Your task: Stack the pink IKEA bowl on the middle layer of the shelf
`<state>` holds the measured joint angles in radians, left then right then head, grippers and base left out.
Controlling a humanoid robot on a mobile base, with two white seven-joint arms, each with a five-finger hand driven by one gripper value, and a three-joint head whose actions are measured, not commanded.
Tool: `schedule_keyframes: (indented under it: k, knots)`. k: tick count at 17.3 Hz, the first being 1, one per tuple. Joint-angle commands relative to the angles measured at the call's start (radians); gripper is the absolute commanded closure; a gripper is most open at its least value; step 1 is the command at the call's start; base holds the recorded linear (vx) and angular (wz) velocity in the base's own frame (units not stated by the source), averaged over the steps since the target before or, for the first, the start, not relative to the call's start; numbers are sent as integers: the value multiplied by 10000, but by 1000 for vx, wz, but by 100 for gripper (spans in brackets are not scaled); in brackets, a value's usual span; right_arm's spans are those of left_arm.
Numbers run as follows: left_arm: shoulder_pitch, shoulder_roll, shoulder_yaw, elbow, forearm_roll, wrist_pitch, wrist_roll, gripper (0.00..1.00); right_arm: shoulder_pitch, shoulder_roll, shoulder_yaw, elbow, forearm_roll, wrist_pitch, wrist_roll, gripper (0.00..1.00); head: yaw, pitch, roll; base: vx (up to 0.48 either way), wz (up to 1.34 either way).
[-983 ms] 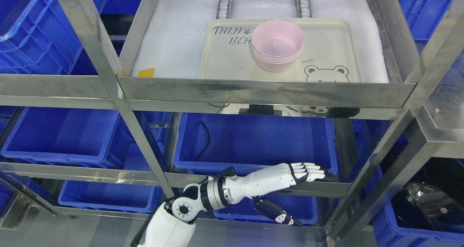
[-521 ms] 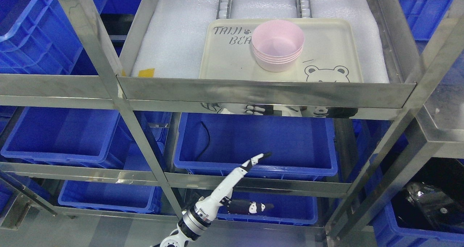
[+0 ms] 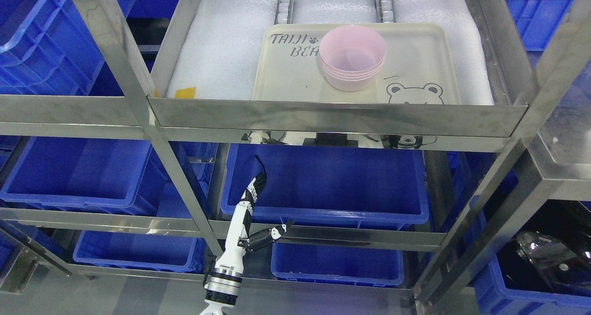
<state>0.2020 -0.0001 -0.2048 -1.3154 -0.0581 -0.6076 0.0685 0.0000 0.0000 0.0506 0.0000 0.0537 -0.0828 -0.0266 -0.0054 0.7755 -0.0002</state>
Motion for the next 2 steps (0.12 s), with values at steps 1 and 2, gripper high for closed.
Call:
schedule_keyframes:
  k: [1, 2]
  knots:
    - [20, 176, 208, -1338, 595, 1347, -271, 2, 230, -175, 0, -175, 0, 0, 5, 0, 0, 0, 0, 0, 0]
    - [51, 176, 132, -1539, 596, 1564, -271, 2, 230, -175, 0, -175, 0, 0, 5, 0, 0, 0, 0, 10, 16]
